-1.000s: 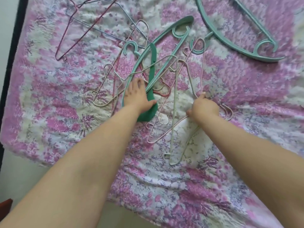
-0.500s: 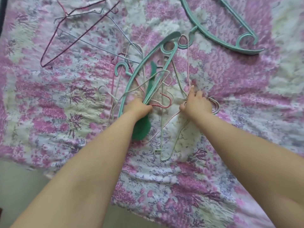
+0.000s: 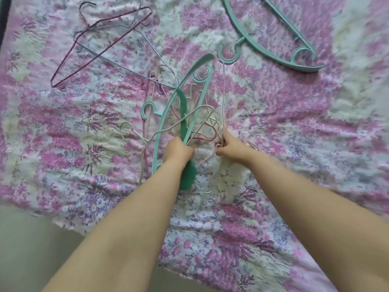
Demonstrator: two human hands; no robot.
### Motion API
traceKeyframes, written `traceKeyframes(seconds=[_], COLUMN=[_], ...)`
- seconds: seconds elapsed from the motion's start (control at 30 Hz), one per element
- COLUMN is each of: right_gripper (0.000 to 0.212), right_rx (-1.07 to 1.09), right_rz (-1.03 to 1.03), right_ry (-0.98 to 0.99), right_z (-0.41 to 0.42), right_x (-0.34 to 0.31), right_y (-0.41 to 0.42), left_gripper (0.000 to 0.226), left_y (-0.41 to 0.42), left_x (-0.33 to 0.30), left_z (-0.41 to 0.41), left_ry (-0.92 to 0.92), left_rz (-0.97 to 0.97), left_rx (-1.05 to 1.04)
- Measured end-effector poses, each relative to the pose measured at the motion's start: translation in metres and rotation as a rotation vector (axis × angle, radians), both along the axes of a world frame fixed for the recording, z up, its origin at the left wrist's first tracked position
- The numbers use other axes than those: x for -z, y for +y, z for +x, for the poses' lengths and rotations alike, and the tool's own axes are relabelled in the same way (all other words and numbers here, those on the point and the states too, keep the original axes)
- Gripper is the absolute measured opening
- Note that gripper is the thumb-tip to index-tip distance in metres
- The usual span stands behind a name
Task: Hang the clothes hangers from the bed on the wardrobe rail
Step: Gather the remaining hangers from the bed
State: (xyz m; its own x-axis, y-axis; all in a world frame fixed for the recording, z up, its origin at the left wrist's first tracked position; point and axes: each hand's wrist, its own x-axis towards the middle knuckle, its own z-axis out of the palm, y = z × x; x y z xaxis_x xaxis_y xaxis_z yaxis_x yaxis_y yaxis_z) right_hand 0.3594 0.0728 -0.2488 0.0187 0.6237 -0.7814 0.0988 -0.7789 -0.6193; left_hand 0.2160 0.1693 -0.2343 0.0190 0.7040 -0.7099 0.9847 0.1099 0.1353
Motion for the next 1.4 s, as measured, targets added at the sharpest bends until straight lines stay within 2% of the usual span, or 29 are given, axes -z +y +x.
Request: traceKeyframes(seconds=[0.03,0.07,0.1,0.13,0.2,0.27,0.33,0.43,0.47,0.53,0.6,0.7,0.77,0.87,1.0,1.07,1.2,1.3,1.4], right_gripper=[0.068,0.047,0.023,0.016,0.025,0.029,0.035,0.032,0.030,0.029,0.052,0.090,0.086,0.058,0.044,0.041,0.036,0.034,0.032], right_rx=[-0.007,-0.027,-0.020,0.013,0.069,0.113,0.185,0.492,0.498,0.310,0.149,0.003,-0.068,-0.104,-0.068,-0.074,-0.050,0.235,0.463], right_rz=[0.010,0.013,0.026,0.051,0.127,0.195,0.195,0.086,0.059,0.012,-0.048,-0.190,-0.217,-0.138,0.091,0.116,0.116,0.138,0.124], right_ry=[-0.006,-0.066,-0.185,-0.332,-0.576,-0.679,-0.652,-0.402,-0.396,-0.644,-0.901,-0.897,-0.968,-1.112,-0.915,-0.832,-0.663,-0.266,0.090], right_z=[-0.002,-0.003,-0.001,0.003,0.015,0.031,0.052,0.092,0.103,0.121,0.136,0.144,0.141,0.118,0.055,0.033,0.018,0.007,-0.008], right_x=[0.004,0.005,0.004,0.000,-0.010,-0.022,-0.029,-0.029,-0.029,-0.028,-0.020,-0.001,0.016,0.023,0.010,-0.006,-0.026,-0.040,-0.063], right_y=[-0.003,-0.005,-0.004,0.001,0.020,0.047,0.077,0.114,0.122,0.135,0.138,0.125,0.111,0.090,0.048,0.027,-0.006,-0.022,-0.027], left_gripper=[0.032,0.031,0.032,0.032,0.030,0.027,0.023,0.016,0.015,0.014,0.018,0.032,0.032,0.028,0.015,0.004,0.017,0.019,0.016], left_y=[-0.002,-0.004,-0.005,-0.004,0.003,0.016,0.030,0.048,0.052,0.059,0.061,0.054,0.046,0.032,-0.005,-0.023,-0.039,-0.039,-0.038], left_x=[-0.002,-0.003,-0.003,-0.004,-0.005,-0.006,-0.008,-0.007,-0.007,-0.004,0.000,0.011,0.017,0.032,0.011,0.002,-0.016,-0.041,-0.068], left_z=[-0.003,-0.006,-0.009,-0.009,-0.003,0.009,0.021,0.033,0.033,0.026,0.009,-0.021,-0.036,-0.054,-0.058,-0.063,-0.089,-0.109,-0.133], left_ry=[0.030,0.029,0.004,-0.035,-0.120,-0.198,-0.253,-0.259,-0.234,-0.122,0.007,0.043,-0.002,-0.117,-0.246,-0.276,-0.365,-0.385,-0.476], left_rz=[0.032,0.064,0.093,0.113,0.141,0.165,0.209,0.252,0.246,0.217,0.158,0.043,-0.033,-0.096,-0.131,-0.085,-0.052,-0.071,-0.091], left_rx=[0.014,0.010,0.000,-0.018,-0.105,-0.234,-0.317,-0.324,-0.297,-0.174,-0.029,0.066,0.028,-0.226,-0.450,-0.497,-0.537,-0.553,-0.683])
